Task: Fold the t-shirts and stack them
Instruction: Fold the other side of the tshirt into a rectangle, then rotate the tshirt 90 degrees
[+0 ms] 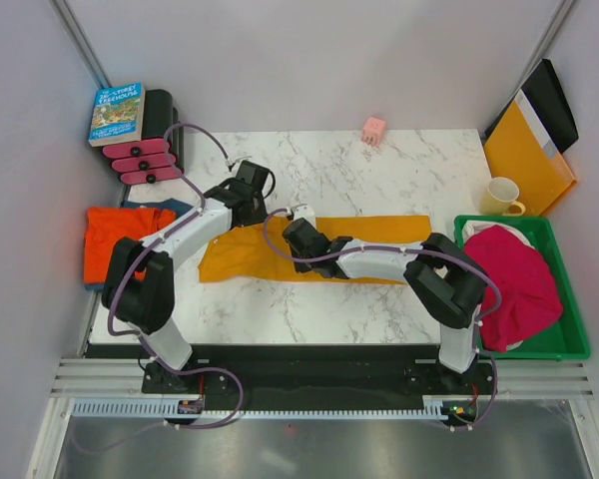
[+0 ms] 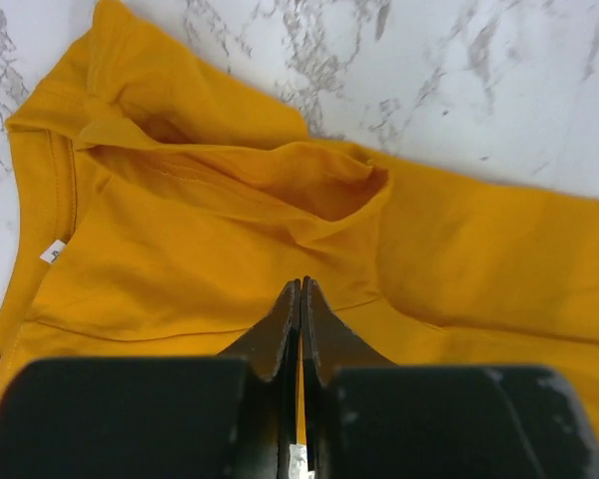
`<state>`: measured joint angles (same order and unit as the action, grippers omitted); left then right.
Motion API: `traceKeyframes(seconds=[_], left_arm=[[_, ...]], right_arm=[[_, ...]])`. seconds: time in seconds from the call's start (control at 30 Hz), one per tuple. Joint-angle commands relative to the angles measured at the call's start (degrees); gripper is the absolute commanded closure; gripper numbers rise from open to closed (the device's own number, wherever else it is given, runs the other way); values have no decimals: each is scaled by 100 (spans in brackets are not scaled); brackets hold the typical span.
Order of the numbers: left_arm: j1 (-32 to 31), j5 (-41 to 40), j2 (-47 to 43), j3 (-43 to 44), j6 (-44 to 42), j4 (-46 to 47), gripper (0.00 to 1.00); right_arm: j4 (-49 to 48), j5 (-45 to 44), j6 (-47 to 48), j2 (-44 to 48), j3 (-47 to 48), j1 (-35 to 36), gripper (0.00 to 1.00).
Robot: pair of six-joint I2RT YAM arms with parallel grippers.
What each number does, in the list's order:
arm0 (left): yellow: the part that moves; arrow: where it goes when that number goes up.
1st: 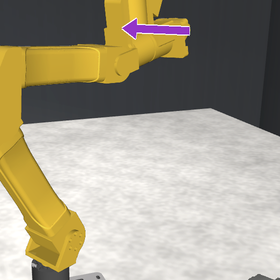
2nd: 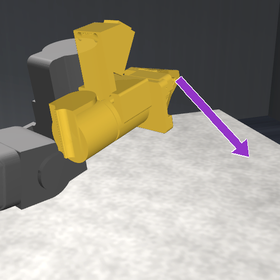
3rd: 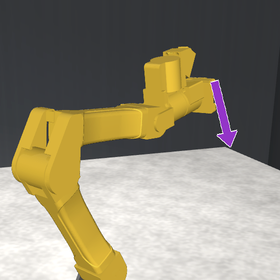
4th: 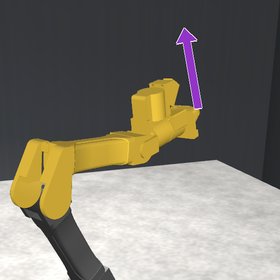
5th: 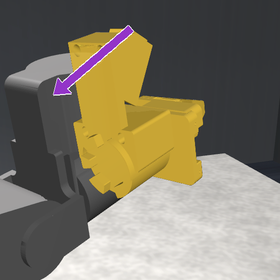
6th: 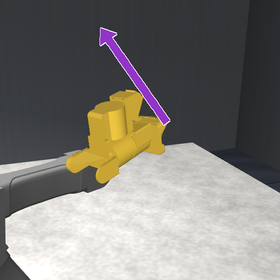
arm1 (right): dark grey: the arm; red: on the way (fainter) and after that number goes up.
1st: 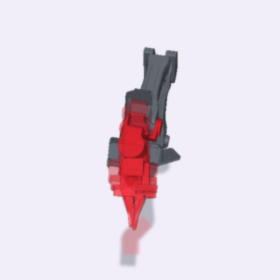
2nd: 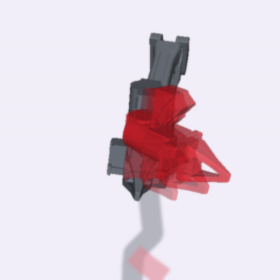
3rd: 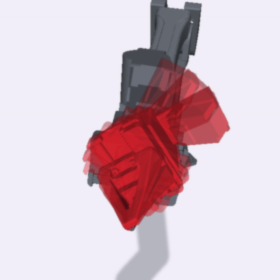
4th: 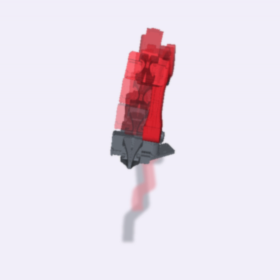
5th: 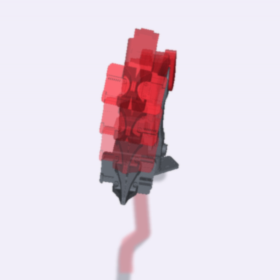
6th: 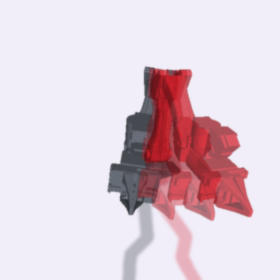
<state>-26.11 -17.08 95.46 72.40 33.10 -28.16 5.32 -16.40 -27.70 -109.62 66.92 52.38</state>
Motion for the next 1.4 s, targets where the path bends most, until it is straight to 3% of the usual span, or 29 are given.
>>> traceKeyframes(seconds=[0.0, 0.27, 0.53, 0.87, 0.9, 0.93, 0.97, 1.0, 1.1, 1.27, 1.37], left_arm=[[27, -138, 227, -24, 74, 100, 98], [141, -120, 666, 116, 109, 83, 98], [484, 30, 1686, 1012, -242, 13, 98], [484, 732, 2934, 2436, -603, -505, 57], [493, 680, 2978, 2454, -586, -584, 57], [493, 601, 2900, 2419, -542, -637, 55], [493, 461, 2751, 2175, -446, -568, 45], [493, 399, 2567, 1990, -410, -463, 42], [475, 311, 1531, 1164, -305, 117, 28], [388, 714, 213, 356, -103, 206, 27], [29, 899, -27, -57, -50, 206, 28]], right_arm=[[434, -521, -60, 765, 111, 18, 82], [768, -856, 90, 1557, 41, 18, 77], [944, -1084, 81, 2120, -310, 9, 78], [1260, -1365, -7, 2595, -846, 18, 78], [1278, -1409, -16, 2647, -925, 9, 78], [1304, -1470, -16, 2761, -969, 0, 78], [1383, -1636, -42, 2814, -996, 0, 78], [1427, -1708, -51, 2884, -1048, -69, 78], [1586, -1744, -95, 3210, -1250, -455, 75], [1806, -1700, -261, 3641, -1742, -1176, 76], [1902, -1761, -393, 3659, -2077, -1353, 78]])
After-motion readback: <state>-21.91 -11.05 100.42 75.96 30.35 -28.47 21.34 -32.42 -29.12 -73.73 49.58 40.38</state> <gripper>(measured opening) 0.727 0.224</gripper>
